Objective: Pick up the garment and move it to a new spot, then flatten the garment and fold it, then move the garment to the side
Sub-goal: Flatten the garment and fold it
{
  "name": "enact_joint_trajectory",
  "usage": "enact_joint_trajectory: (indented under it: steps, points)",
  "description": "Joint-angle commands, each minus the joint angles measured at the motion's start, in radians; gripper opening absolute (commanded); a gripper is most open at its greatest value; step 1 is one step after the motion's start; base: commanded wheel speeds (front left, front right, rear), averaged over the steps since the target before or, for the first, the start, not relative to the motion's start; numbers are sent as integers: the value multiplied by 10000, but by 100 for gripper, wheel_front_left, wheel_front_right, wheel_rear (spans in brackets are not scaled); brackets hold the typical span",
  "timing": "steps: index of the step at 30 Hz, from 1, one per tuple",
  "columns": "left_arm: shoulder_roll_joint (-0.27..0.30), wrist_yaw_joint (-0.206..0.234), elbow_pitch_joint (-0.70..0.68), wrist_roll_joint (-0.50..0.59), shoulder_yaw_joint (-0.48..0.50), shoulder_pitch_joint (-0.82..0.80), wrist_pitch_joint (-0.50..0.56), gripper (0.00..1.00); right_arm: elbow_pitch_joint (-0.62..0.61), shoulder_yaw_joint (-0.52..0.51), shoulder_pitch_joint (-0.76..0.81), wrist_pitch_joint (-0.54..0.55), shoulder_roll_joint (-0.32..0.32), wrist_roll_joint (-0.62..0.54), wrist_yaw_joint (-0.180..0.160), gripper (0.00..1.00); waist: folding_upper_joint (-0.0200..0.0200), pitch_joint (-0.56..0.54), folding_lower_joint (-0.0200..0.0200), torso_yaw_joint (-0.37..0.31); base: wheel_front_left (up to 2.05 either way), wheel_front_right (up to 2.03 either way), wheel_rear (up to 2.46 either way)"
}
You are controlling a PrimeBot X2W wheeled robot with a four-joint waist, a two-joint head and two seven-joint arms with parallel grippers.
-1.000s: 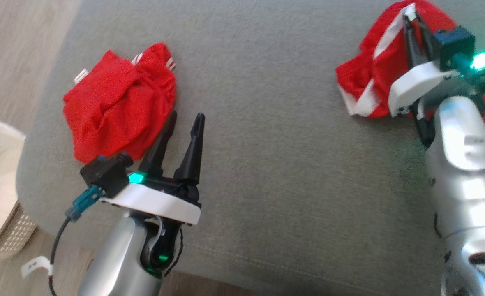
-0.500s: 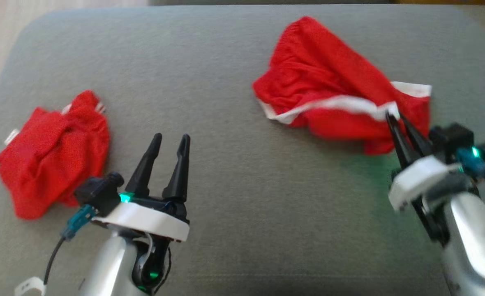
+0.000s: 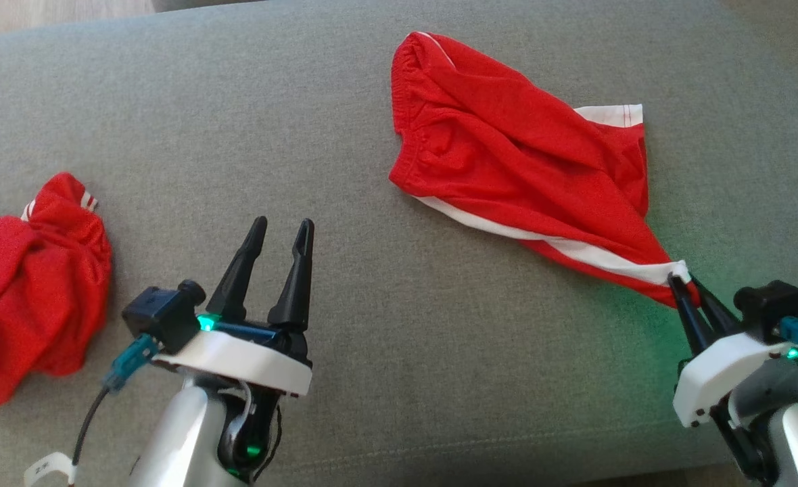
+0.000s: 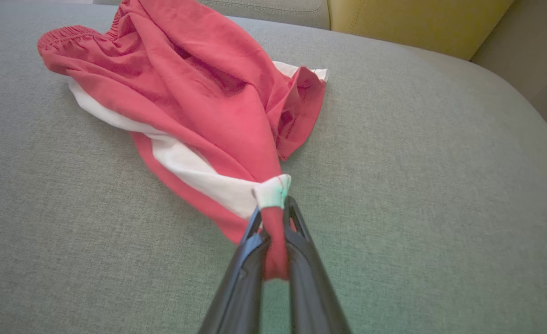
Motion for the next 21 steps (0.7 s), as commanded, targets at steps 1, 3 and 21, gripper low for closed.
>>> enact_joint_trajectory:
  steps: [1, 3, 21]
  points:
    - [76, -37, -277, 105, 223, -425, -57, 100, -247, 99, -7, -17, -94, 61, -7, 0, -1, -4, 0, 10, 0, 0, 0]
    - [76, -45, -251, 97, 201, -433, -57, 100, -140, 82, -15, -128, -32, 41, -7, 37, -1, -6, 0, 24, 0, 0, 0]
    - [76, -70, -97, 173, 264, -466, -57, 100, -611, -2752, -749, -2740, 2171, -846, -7, 100, -1, -98, 0, -258, 0, 0, 0]
